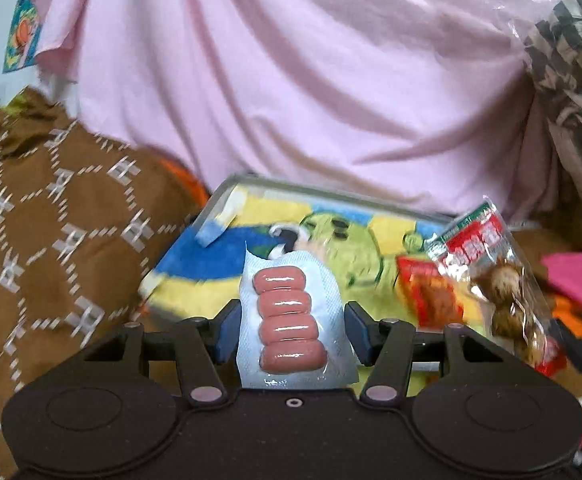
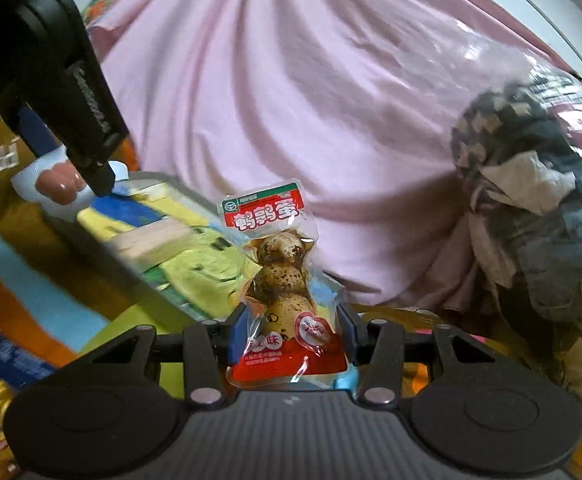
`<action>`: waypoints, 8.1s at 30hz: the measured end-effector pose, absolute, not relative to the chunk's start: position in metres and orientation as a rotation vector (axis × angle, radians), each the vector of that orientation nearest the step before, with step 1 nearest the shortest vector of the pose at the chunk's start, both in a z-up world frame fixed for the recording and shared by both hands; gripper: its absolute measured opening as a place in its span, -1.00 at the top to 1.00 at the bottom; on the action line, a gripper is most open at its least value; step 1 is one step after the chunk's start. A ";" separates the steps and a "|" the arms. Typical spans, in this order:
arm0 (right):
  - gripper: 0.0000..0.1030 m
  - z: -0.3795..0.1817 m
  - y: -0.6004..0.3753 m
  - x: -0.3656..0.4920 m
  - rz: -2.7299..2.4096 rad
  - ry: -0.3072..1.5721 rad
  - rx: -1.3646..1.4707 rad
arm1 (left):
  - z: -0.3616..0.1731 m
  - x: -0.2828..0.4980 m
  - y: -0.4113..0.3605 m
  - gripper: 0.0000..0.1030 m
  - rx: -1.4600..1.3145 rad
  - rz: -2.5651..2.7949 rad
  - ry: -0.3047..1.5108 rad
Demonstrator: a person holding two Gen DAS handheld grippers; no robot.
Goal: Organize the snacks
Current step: 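Lift the sausage pack and quail-egg pack and carry both over the tray, then lower both packs into the tray and open both grippers, then move both grippers back from the tray to the remaining snack pile, then close the left gripper on the mandarin while the right gripper grasps the brown jerky stick, then carry the mandarin and jerky stick over the tray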
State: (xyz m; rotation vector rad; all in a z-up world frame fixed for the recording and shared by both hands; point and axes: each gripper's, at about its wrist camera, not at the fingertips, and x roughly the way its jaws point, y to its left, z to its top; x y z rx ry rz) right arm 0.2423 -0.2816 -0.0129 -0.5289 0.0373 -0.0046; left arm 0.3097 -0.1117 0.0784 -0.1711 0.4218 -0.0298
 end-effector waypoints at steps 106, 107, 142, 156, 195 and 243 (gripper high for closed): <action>-1.00 0.010 -0.287 0.096 0.337 0.568 0.002 | 0.010 0.141 -0.057 -0.98 -0.113 -0.178 0.684; -1.00 0.008 -0.287 0.097 0.343 0.584 0.005 | 0.008 0.142 -0.058 -0.98 -0.107 -0.182 0.691; -0.98 -0.040 -0.289 0.160 0.404 0.879 0.194 | -0.032 0.234 -0.088 -0.78 -0.183 -0.345 0.973; -0.55 -0.041 -0.294 0.164 0.376 0.871 0.207 | -0.034 0.236 -0.098 -0.06 -0.121 -0.346 0.956; 0.75 -0.003 -0.356 0.161 0.376 0.719 0.382 | -0.021 0.180 -0.105 0.26 -0.078 -0.391 0.897; 0.74 0.026 -0.359 0.277 0.317 0.168 0.348 | 0.073 0.371 -0.151 0.25 -0.222 -0.046 0.629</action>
